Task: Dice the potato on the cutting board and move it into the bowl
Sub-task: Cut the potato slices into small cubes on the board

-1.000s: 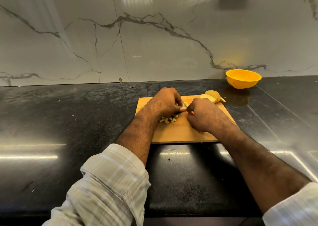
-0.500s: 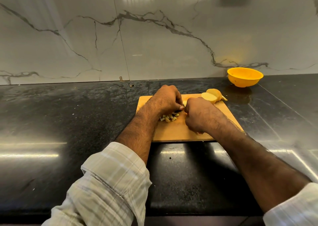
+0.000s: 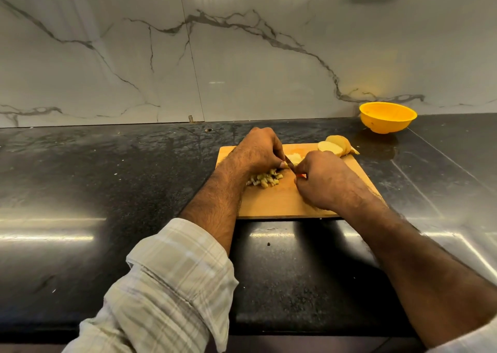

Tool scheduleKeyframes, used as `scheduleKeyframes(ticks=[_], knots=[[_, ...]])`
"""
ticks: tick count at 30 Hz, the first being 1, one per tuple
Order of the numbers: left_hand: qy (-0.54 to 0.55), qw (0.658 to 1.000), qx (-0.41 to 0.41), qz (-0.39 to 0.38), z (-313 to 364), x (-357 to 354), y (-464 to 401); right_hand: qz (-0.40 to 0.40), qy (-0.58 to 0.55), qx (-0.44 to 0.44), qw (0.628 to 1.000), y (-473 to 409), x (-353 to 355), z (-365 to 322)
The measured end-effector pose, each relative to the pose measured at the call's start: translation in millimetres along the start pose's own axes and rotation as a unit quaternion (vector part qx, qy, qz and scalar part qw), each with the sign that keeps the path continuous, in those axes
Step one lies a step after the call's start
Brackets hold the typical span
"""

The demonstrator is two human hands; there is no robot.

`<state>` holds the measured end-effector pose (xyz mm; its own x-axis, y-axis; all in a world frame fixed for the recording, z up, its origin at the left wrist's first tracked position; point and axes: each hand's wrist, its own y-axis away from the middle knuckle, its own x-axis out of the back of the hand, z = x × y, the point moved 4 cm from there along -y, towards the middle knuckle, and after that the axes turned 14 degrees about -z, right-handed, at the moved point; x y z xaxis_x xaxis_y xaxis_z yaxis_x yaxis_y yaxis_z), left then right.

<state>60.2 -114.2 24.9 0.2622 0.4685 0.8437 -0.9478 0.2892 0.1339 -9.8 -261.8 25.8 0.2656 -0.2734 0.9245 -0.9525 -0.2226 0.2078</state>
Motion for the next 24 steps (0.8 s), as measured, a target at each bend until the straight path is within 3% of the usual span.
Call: scheduleKeyframes(ticks=[6,13,24], knots=[[-0.012,1.0,0.01,-0.003,1,1,0,-0.013,0.08,0.004,0.997,-6,-1,-20],[-0.001,1.0,0.0,0.013,-5,7,1,0.054,-0.016,0.018,0.998,-7,1,5],[-0.039,0.999,0.019,0.014,-11,4,-8,0.006,0.06,0.025,0.998,-11,-6,-14]])
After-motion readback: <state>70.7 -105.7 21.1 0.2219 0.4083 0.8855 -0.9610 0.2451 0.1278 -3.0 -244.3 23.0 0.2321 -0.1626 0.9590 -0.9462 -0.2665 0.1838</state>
